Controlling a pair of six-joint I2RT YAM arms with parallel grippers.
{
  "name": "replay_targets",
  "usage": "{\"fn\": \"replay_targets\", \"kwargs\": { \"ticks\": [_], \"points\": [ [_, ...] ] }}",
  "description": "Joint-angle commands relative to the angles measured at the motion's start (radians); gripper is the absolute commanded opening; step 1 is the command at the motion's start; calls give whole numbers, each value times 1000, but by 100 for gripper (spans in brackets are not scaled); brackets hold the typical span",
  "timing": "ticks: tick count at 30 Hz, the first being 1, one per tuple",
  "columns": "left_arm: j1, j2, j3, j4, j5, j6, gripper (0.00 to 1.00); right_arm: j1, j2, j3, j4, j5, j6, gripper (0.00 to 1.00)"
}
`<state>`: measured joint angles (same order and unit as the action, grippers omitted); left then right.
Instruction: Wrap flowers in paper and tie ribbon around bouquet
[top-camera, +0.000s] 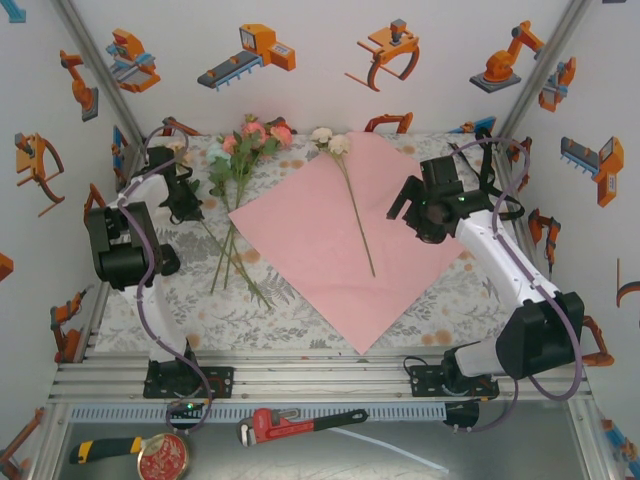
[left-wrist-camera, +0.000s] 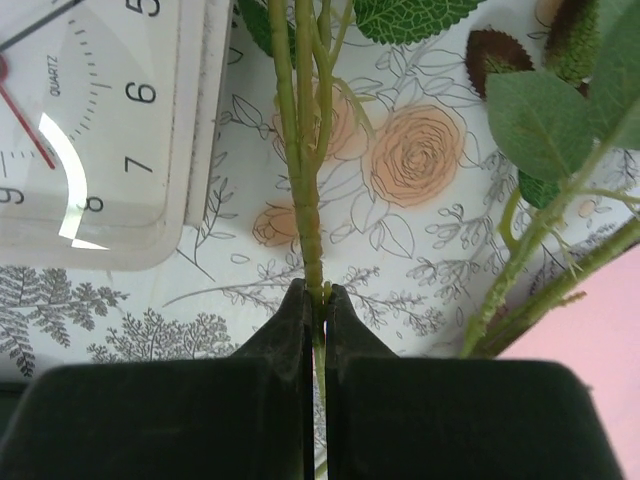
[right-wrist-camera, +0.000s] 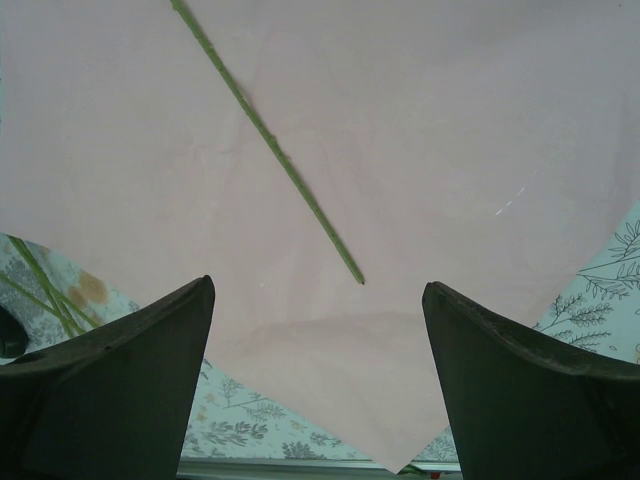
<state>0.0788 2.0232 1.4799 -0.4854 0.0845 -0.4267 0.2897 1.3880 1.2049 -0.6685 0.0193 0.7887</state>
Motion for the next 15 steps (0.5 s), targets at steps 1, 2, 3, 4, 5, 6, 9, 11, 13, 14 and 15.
{"fn": "replay_targets", "kwargs": {
  "ticks": [1, 2, 3, 4, 5, 6, 9, 11, 13, 14, 15],
  "points": [
    [-6, -140, 55, -29, 37, 36, 0, 7, -11, 10, -6, 16, 18, 77],
    [-8, -176, 63, -30, 40, 48, 0, 7, -7, 12, -4, 15, 20, 77],
    [-9, -203, 74, -30, 45, 59, 0, 7, -7, 13, -2, 14, 20, 77],
    [-9, -231, 90, -30, 59, 69, 0, 7, -6, 13, 2, 13, 24, 77],
    [-10, -254, 109, -27, 82, 79, 0, 7, -4, 13, 6, 11, 25, 77],
    [-13, -269, 129, -22, 113, 87, 0, 8, -2, 13, 9, 10, 26, 77],
    [-50, -296, 198, 29, 238, 141, 0, 7, -1, 15, 12, 10, 26, 77],
    [-108, -289, 253, 43, 257, 194, 0, 7, 1, 16, 12, 9, 25, 77],
    [-171, -251, 312, 66, 254, 180, 0, 6, -1, 21, 9, 10, 26, 77],
    [-192, -226, 332, 86, 267, 147, 0, 7, -1, 24, 7, 11, 26, 77],
    [-217, -195, 350, 123, 282, 100, 0, 6, -1, 25, 6, 11, 26, 77]
  ]
}}
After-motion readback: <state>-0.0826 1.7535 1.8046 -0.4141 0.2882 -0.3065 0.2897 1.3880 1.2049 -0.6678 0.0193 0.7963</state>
